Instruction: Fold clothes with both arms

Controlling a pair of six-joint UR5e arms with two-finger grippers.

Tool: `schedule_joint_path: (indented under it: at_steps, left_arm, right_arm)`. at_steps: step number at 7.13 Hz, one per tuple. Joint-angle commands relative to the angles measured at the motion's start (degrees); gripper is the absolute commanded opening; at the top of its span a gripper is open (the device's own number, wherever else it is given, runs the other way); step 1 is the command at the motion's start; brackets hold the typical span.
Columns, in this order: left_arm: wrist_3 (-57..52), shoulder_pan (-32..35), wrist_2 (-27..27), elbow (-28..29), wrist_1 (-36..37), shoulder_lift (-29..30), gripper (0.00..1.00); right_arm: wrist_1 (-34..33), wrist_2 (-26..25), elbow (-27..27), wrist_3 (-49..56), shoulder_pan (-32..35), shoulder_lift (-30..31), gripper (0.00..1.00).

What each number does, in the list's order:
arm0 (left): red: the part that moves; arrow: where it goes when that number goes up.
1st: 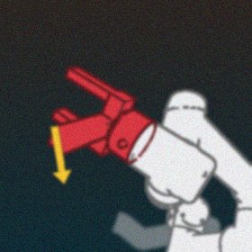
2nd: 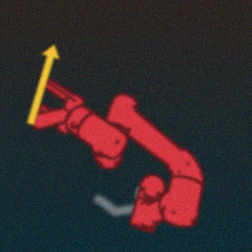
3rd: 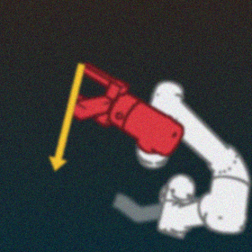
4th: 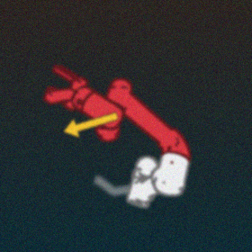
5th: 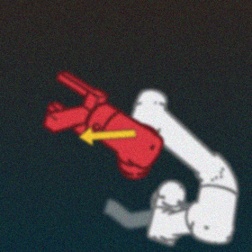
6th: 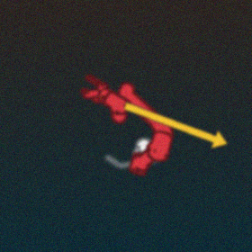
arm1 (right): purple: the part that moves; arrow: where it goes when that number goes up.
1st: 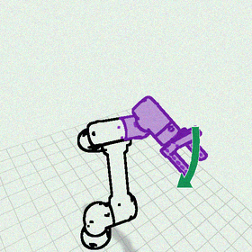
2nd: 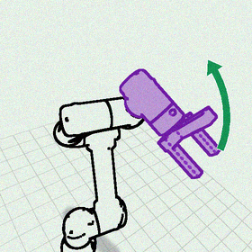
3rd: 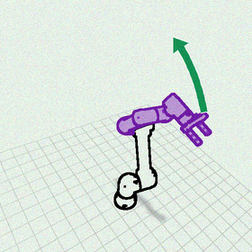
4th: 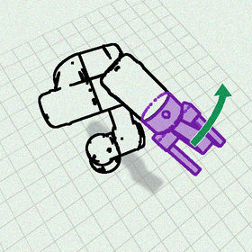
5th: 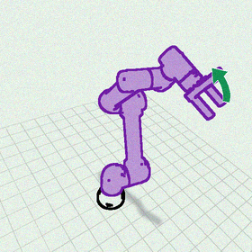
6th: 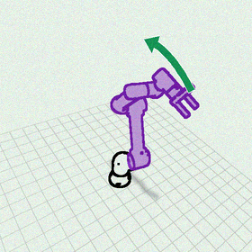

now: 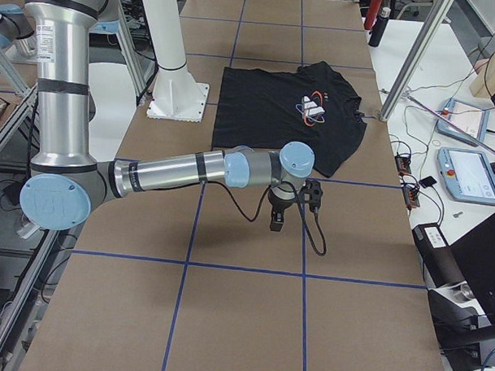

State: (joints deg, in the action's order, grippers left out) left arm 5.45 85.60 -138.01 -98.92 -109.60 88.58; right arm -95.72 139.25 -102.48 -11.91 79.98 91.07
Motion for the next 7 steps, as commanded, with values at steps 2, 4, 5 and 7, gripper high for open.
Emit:
schedule_joint_path:
  at_steps: [2, 4, 5, 7]
  left_arm:
    - [0.0, -0.08, 0.03, 0.04, -1.15, -0.69, 1.0]
    - [0.09, -0.08, -0.32, 0.13, -1.41, -1.13, 1.0]
    - [0.27, -0.08, -0.59, -0.22, -1.41, -1.13, 1.0]
    - [0.53, -0.17, -0.68, -0.92, -4.2, -1.31, 1.0]
  right_arm:
    - [0.01, -0.03, 1.04, -0.05, -0.09, -0.27, 1.0]
    - [3.24, -0.12, 0.96, -0.05, -1.05, -0.27, 1.0]
    - [6.4, 0.14, 1.05, -0.05, -1.75, 0.16, 1.0]
    - [7.39, -0.82, 0.96, -5.88, -4.57, -0.88, 1.0]
